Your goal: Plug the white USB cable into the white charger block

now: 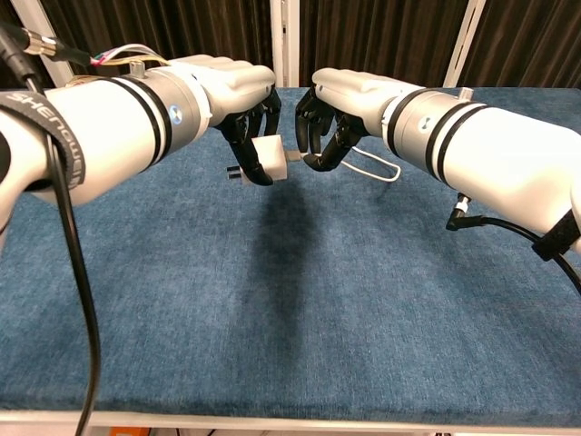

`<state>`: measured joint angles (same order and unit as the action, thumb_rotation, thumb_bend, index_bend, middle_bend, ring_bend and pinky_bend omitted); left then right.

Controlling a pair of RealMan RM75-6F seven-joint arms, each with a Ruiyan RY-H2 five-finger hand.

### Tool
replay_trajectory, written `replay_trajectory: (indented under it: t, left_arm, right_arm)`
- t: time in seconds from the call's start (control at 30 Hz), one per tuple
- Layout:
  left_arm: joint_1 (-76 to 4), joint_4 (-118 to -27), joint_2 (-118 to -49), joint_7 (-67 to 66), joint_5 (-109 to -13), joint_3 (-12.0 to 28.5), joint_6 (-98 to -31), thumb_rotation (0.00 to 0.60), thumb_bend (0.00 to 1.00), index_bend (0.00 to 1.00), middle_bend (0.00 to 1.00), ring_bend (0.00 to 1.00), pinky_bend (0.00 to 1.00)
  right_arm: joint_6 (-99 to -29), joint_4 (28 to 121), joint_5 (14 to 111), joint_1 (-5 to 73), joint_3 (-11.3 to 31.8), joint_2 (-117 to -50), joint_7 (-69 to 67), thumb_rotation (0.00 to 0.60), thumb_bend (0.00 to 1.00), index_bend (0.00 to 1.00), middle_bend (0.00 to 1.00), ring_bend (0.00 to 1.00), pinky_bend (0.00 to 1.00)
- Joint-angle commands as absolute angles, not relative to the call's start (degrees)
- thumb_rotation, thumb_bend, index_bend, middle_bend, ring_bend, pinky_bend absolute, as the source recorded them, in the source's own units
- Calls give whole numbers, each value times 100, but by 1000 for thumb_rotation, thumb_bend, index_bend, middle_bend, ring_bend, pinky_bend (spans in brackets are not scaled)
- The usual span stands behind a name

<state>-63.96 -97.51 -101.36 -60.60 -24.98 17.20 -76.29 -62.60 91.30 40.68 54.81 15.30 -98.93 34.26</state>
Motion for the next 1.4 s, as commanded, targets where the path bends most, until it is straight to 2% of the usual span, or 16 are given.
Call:
replay_trajectory:
  t: [0.03,1.03,1.13,1.27,1.4]
  left_arm:
    - [-6395,-9733,-10144,-6059,-2479,1726,-7618,532,217,536,518,377,87]
    - [-6398,-9696,-10153,-5997,-2440,1761,-7540,533,218,536,518,377,89]
    - [-6354,-9755,-10113,-5916,-2522,1744,-7553,530,218,536,517,377,89]
    - [-6207,-9887,-9970,-5714,-2729,1624,-7519,530,219,515,504,376,89]
    - [-6032,-10016,-9771,-5479,-2933,1459,-7399,532,218,481,479,354,88]
  right_arm:
    - [-6260,9120,4089,5472,1530,-9908,3410,600,327,567,480,278,0]
    - [-6040,9101,4245,5407,1518,-9926,3208,600,348,572,472,275,0]
    - [-6023,9188,4272,5370,1472,-9833,3210,600,338,509,458,266,0]
    - [-6010,9514,4274,5217,1388,-9470,3155,600,312,305,405,229,0]
    - [-6067,10000,4458,4937,1262,-8852,2974,600,287,234,361,202,0]
